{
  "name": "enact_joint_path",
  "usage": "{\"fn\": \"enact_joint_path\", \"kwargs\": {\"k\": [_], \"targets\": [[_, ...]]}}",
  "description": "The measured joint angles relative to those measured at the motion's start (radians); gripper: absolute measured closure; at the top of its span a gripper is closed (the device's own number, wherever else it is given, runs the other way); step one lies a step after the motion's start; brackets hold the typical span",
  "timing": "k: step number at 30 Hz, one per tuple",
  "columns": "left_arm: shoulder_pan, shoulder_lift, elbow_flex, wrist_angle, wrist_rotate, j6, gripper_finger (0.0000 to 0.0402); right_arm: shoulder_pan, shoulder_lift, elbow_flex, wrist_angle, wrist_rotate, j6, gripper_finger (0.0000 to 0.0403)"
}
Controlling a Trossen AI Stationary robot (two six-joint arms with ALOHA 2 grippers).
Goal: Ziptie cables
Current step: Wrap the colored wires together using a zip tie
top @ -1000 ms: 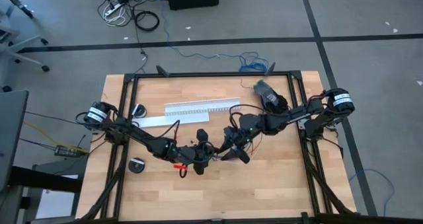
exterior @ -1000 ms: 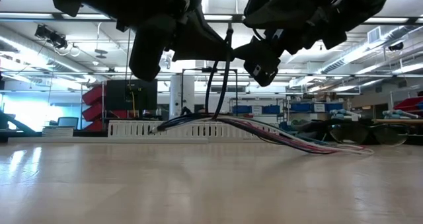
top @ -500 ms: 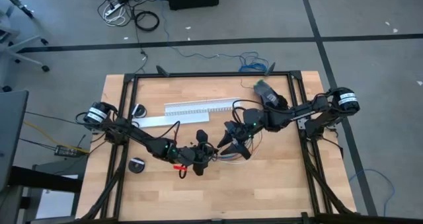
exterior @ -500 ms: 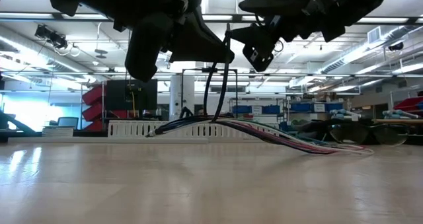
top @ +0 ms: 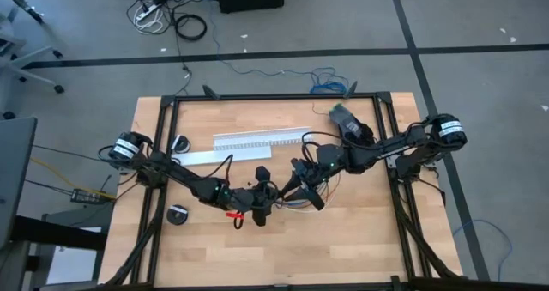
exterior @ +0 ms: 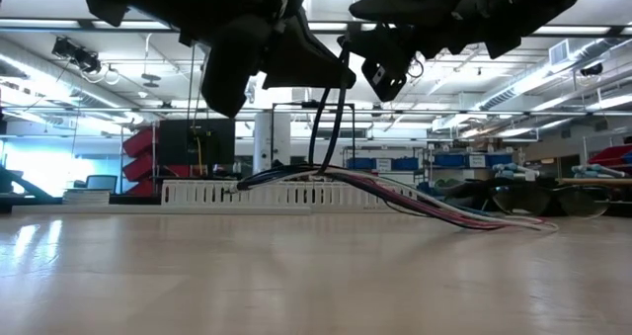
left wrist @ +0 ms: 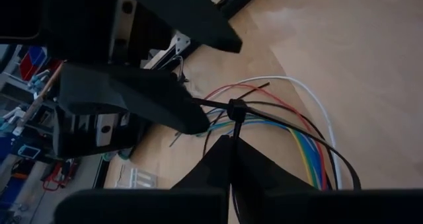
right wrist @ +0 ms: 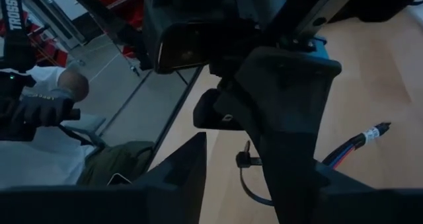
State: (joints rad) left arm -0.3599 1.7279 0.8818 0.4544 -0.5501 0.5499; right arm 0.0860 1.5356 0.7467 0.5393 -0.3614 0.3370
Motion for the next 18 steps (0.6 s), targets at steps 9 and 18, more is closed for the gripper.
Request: {"fn": "enact_joint_path", "kwargs": {"k": [9,18], "targets": [[0.0,0.0,0.0,0.002,0.002,0.0,0.0402,0.0,0.0,0.0,-0.001,0.01,-0.007,0.0298],[0.0,0.0,0.0,0.005,0.002,0.0,0.0402,0.0,0.001,0.0,-0.002,0.0,-0.026,0.0363]]}}
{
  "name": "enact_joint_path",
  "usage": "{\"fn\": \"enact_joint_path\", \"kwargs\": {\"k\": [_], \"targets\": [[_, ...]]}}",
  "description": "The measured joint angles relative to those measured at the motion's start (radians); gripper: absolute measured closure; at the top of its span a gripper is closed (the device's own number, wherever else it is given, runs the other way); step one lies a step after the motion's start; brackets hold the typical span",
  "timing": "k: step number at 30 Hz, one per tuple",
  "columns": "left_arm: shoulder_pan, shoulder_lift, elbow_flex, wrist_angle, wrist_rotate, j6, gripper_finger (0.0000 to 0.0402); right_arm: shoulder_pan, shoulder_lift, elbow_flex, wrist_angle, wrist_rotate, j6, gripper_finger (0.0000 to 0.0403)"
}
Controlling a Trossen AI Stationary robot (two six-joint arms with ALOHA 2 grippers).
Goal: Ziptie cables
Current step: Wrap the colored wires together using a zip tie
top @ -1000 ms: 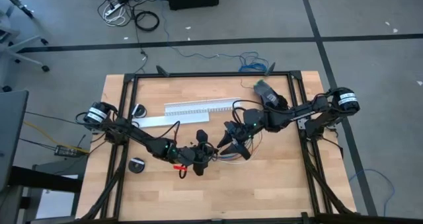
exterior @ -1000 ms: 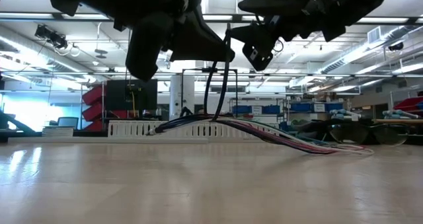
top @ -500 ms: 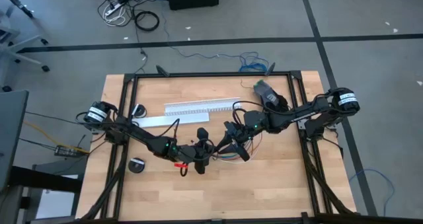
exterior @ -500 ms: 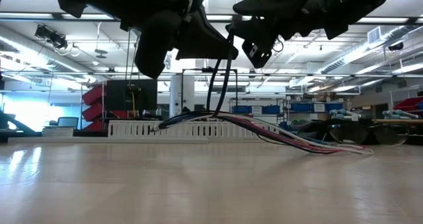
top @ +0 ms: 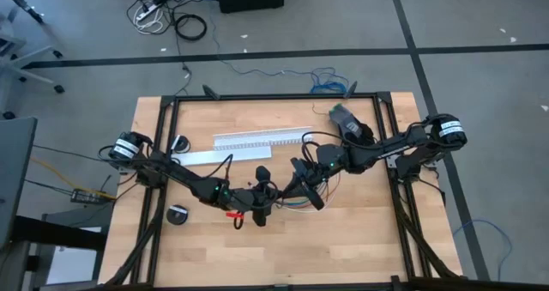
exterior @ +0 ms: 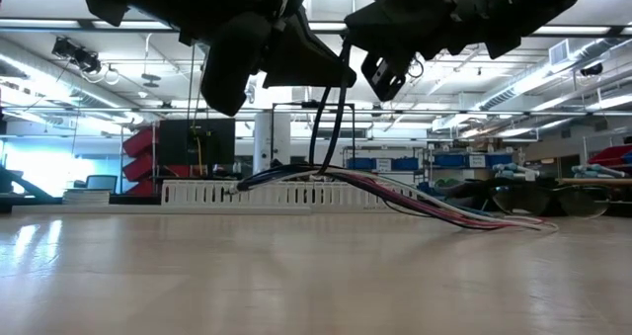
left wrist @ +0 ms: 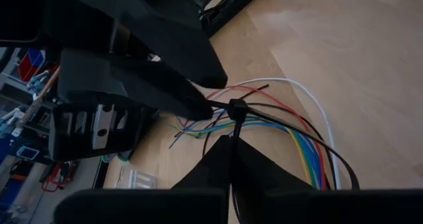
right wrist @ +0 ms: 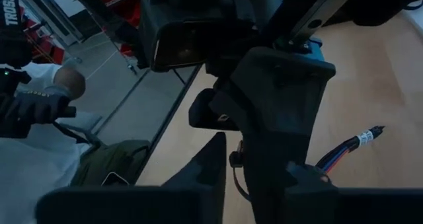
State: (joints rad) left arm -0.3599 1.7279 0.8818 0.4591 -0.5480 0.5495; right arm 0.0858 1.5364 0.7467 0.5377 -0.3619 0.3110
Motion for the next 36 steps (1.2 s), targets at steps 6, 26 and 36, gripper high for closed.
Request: {"fn": "enact_joint_path", "kwargs": {"k": [6,26,36], "targets": [[0.0,0.0,0.001,0.001,0.001,0.0,0.0402,0.01,0.0,0.0,0.003,-0.001,-0.034,0.04],[0.0,0.033,0.002,-0.026,0.024,-0.012,0.0402,-0.022,0.002,-0.001,0.008,0.023,-0.043,0.0403],[-0.001,0.08,0.0,-0.011,0.036,-0.012,0.0401,-0.025,-0.002,-0.001,0.016,0.018,-0.042,0.0403]]}}
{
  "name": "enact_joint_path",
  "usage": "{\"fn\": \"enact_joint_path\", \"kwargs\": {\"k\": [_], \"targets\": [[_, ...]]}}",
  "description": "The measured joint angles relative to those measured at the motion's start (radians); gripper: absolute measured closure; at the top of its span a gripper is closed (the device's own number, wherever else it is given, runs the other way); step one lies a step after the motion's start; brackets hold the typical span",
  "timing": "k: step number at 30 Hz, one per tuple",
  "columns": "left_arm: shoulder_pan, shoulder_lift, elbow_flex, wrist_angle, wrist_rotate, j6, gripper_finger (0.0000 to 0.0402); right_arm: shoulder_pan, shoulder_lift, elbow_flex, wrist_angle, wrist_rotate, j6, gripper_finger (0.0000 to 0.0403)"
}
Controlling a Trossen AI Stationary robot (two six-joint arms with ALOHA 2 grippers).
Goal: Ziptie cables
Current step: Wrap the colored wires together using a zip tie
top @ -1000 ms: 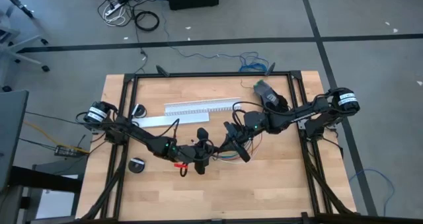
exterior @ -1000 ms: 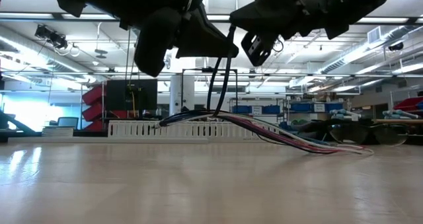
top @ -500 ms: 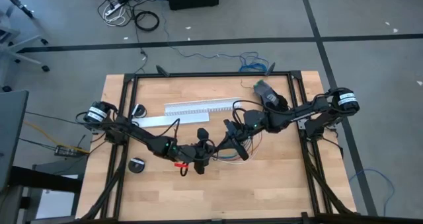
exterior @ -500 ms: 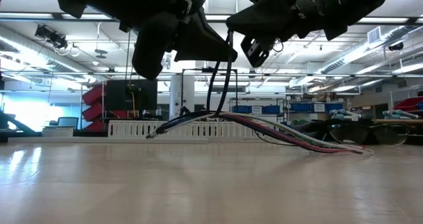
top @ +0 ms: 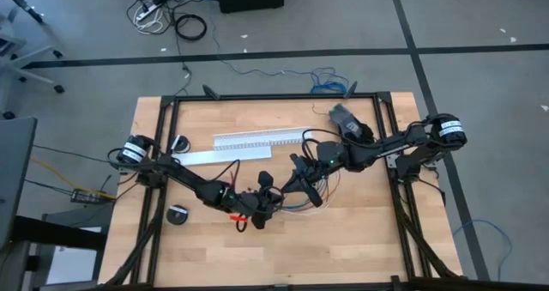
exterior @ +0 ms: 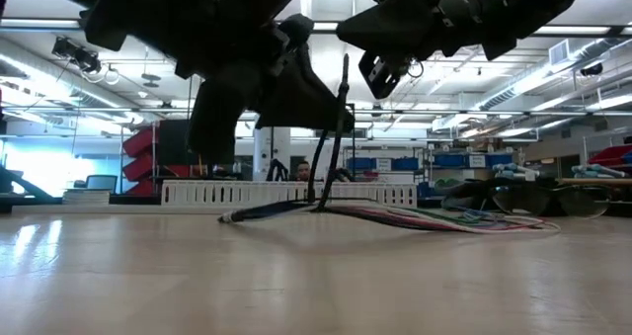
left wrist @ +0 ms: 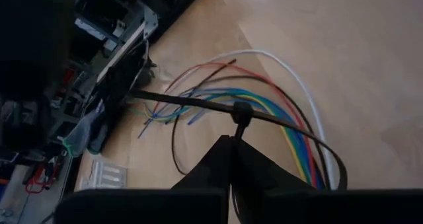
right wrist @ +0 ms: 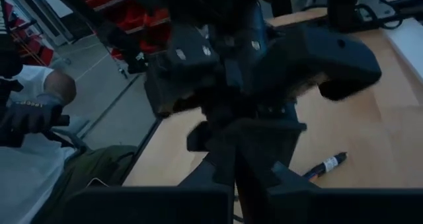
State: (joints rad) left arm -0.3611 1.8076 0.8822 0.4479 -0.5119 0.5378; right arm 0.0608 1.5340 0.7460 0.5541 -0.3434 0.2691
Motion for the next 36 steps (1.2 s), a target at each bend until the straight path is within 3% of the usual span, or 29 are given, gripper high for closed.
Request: {"fn": "enact_joint_path", "kwargs": {"k": [12,17,28,32,36], "targets": [[-0.001,0.0,0.0,0.031,-0.012,0.006,0.0401,-0.017,-0.066,0.0,-0.014,-0.05,0.042,0.0391],[-0.001,0.0,0.0,0.062,-0.075,0.013,0.0401,-0.018,-0.065,0.0,-0.022,-0.048,0.042,0.0342],[-0.001,-0.002,0.0,0.137,-0.12,0.085,0.0401,-0.021,-0.065,0.0,-0.068,-0.027,0.045,0.0179],[-0.001,-0.002,0.0,0.138,-0.131,0.083,0.0401,-0.022,-0.064,0.0,-0.115,-0.027,0.043,0.0157],[0.001,-0.002,0.0,0.145,-0.133,0.082,0.0401,-0.022,-0.064,0.0,-0.125,-0.011,0.031,0.0163]]}}
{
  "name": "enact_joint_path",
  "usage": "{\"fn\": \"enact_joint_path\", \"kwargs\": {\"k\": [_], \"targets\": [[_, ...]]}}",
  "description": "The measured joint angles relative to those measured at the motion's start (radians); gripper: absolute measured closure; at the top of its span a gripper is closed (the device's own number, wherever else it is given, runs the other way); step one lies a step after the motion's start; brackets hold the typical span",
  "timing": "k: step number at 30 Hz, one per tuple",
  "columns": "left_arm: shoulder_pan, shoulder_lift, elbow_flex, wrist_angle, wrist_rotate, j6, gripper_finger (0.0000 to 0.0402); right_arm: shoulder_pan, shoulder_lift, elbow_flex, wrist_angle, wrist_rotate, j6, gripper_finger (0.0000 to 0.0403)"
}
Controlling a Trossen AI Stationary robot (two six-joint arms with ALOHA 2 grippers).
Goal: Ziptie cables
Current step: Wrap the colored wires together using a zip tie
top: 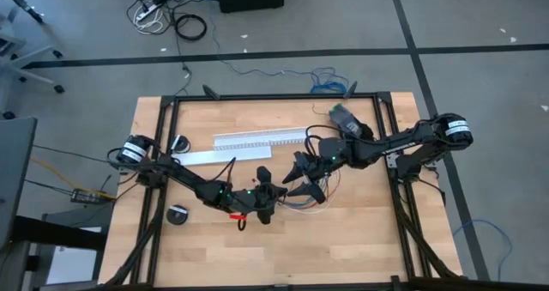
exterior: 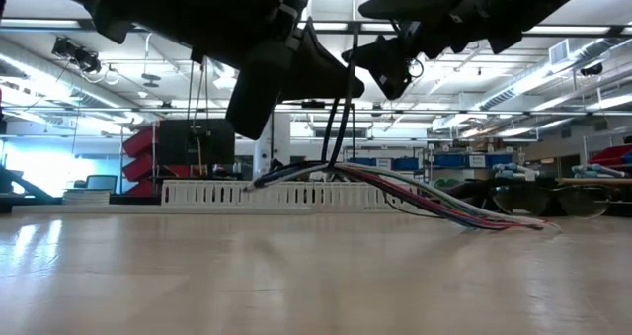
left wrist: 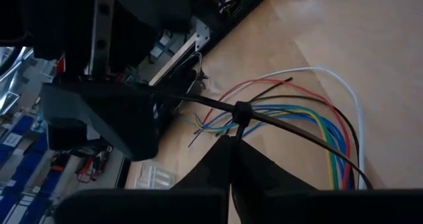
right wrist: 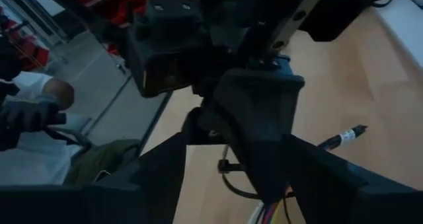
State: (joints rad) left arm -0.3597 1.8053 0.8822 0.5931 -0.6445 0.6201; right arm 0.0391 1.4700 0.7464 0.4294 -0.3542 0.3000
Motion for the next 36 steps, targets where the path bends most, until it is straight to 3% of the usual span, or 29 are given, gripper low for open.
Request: {"fn": "enact_joint_path", "kwargs": {"k": [25,28,36], "targets": [[0.027,-0.001,0.0,0.039,-0.005,-0.014,0.0401,0.018,0.0,0.0,0.004,0.01,-0.025,0.0355],[0.027,-0.001,0.0,0.039,-0.004,-0.013,0.0401,0.018,0.0,0.0,-0.017,0.009,-0.043,0.0392],[0.027,-0.001,0.0,0.037,0.004,-0.013,0.0402,0.024,0.0,0.0,-0.026,0.047,-0.067,0.0402]]}}
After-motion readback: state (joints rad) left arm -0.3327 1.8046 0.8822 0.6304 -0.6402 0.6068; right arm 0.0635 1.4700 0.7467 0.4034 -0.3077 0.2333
